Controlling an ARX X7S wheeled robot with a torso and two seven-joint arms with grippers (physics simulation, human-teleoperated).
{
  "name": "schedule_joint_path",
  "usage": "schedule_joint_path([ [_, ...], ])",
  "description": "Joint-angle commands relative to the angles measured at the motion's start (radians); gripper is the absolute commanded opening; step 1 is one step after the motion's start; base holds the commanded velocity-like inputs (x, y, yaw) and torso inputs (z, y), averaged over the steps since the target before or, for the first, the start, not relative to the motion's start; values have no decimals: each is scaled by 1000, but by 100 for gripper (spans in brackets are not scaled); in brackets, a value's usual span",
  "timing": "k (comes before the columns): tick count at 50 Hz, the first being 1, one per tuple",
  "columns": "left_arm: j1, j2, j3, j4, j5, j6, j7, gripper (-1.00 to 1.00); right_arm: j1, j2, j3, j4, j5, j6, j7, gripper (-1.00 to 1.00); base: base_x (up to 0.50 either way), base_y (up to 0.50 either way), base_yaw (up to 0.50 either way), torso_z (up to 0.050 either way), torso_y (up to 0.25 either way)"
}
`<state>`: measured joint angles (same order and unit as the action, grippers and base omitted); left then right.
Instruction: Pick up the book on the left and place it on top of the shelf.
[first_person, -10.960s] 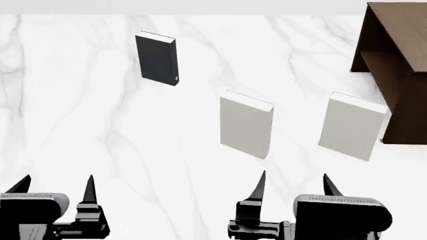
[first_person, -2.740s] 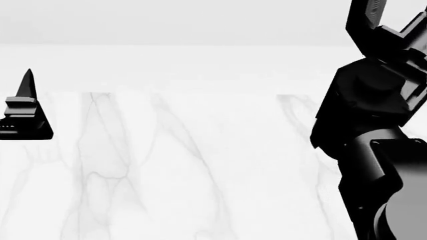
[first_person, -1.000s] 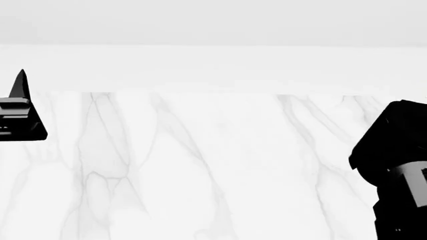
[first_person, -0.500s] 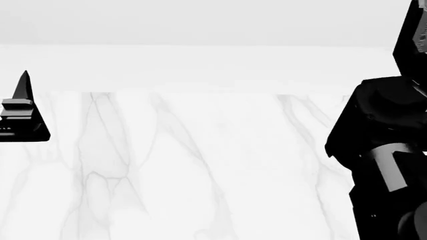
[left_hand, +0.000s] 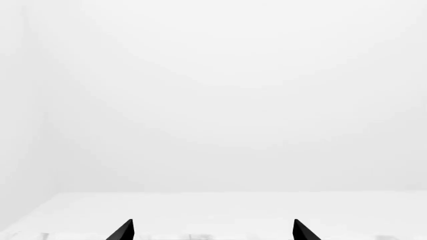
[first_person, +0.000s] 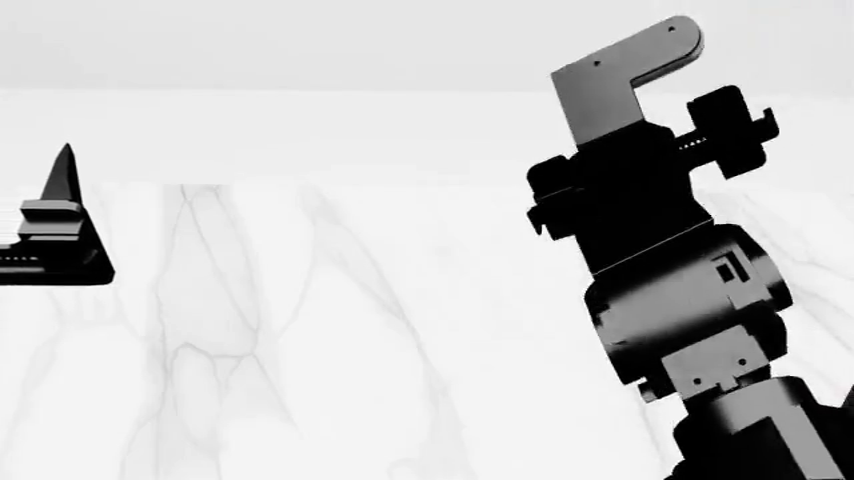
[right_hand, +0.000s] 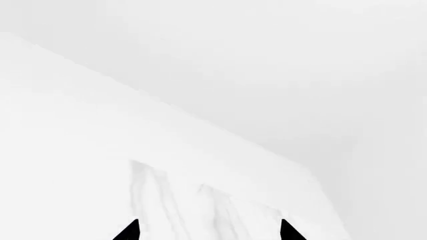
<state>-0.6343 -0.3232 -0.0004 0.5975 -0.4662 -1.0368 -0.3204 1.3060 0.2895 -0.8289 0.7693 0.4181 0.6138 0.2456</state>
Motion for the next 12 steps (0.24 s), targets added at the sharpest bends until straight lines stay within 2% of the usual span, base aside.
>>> schedule_joint_path([
  [1,3,-1,14,-13,6,16,-2,100,-253,140,214,-518,225,-52,58,100,0,0,0,0,0],
  [12,-8,0,37,-29,14,25,-6,100,-308,154,233,-577,234,-96,77,100,0,0,0,0,0],
])
